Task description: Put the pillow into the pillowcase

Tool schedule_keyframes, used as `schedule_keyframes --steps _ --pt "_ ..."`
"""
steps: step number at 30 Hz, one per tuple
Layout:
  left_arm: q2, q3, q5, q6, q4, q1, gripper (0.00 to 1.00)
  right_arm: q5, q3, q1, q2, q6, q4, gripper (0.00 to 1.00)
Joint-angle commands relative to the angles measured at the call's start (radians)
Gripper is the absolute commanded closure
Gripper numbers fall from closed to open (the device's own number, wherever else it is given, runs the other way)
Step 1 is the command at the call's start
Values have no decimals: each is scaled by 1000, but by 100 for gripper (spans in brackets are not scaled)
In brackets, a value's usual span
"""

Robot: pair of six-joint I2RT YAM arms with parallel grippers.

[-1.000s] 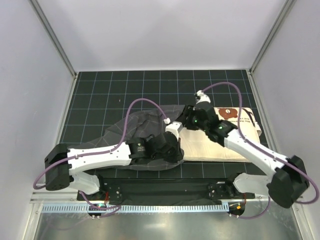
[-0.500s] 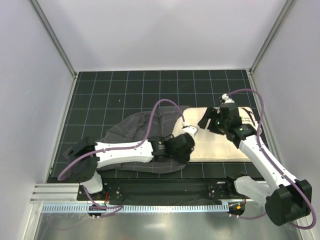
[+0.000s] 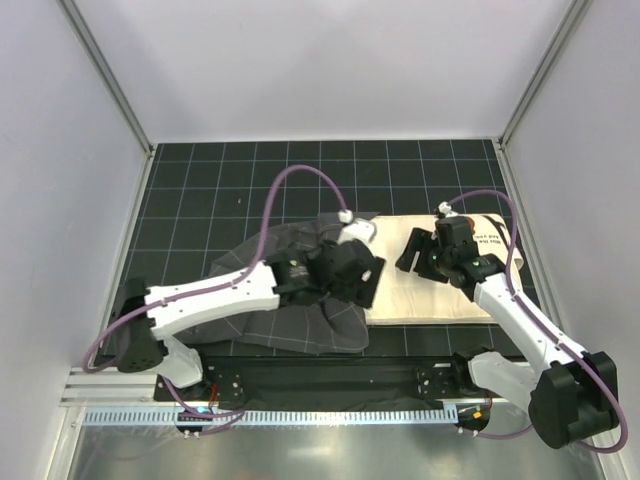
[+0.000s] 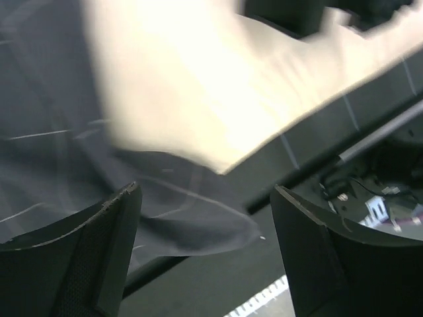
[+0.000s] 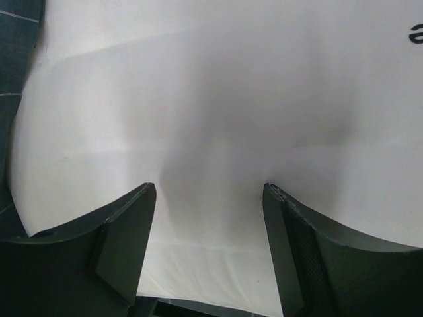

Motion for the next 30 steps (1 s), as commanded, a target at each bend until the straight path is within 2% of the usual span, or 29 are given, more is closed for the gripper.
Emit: schedule_keyframes --steps 1,5,7,10,13,14,16,17,18,20,21,22,25,26,28,29,30 --pt "-104 -45 -76 -28 -103 92 16 23 39 -10 -37 -19 0 28" --pt "-93 -70 -51 4 -86 170 11 30 54 -12 -58 -21 -18 28" --pt "-44 -64 -20 22 -68 195 13 35 68 -15 -63 -25 -30 28" --pt "19 -53 62 33 -7 203 21 31 74 -15 -63 -32 -49 28" --pt "57 -38 78 41 44 204 35 14 53 -15 -61 -35 -38 28" --pt "66 -30 67 50 46 203 50 6 42 -15 -61 -42 -29 28" --pt "91 -3 55 64 44 204 67 -12 5 -15 -54 -44 8 28" --pt "96 8 58 73 46 204 83 -15 -7 -15 -34 -44 22 28" --pt "100 20 73 74 44 203 90 -28 -30 -15 -23 -44 39 28" --pt "109 66 105 80 46 203 100 -52 -49 -15 15 -41 95 36" --pt "112 83 122 82 47 203 100 -66 -62 -13 56 -29 115 43" --pt "119 102 166 82 50 196 100 -106 -69 -12 73 -24 162 61" --pt "155 191 231 71 64 173 100 -176 -89 7 127 13 256 82" --pt "187 236 249 68 67 151 100 -195 -92 13 133 19 272 92" --pt "226 280 298 54 82 132 100 -213 -92 28 124 37 302 96" --pt "249 289 393 42 119 130 100 -221 -90 31 115 39 303 96" --pt "281 286 430 28 157 135 100 -221 -84 33 103 40 300 96"
